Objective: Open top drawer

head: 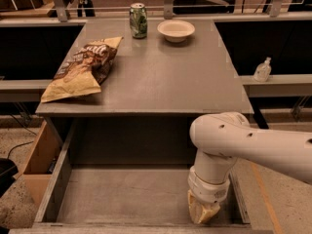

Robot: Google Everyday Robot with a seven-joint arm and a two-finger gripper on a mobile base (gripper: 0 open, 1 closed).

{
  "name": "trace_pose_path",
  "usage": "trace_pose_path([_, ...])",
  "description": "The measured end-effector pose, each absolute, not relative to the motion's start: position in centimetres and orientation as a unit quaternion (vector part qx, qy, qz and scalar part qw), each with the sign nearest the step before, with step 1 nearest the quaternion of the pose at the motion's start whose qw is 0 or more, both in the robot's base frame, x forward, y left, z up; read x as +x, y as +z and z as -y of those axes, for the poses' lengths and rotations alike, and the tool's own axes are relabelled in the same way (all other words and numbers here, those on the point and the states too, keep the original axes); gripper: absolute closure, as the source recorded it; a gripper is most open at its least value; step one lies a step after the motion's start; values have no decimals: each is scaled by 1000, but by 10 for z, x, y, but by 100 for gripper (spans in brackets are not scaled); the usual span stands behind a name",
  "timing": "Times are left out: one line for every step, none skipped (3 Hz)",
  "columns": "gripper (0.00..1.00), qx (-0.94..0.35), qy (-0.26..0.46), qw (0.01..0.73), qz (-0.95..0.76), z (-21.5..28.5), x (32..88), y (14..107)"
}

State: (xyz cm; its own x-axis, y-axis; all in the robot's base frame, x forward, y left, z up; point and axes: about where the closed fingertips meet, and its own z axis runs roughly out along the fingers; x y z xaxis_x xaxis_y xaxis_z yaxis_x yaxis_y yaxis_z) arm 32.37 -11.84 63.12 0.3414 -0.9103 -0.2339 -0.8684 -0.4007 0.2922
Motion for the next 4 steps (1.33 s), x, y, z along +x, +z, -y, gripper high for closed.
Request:
trace_pose_path([37, 817, -180, 58, 545, 119, 323, 632])
trace_pose_path([15, 817, -179, 58, 545, 119, 323, 633])
trace_pose_path([0, 817, -178, 58, 545, 120, 322, 633])
trace_pose_path([0, 817, -178, 58, 545, 120, 322, 633])
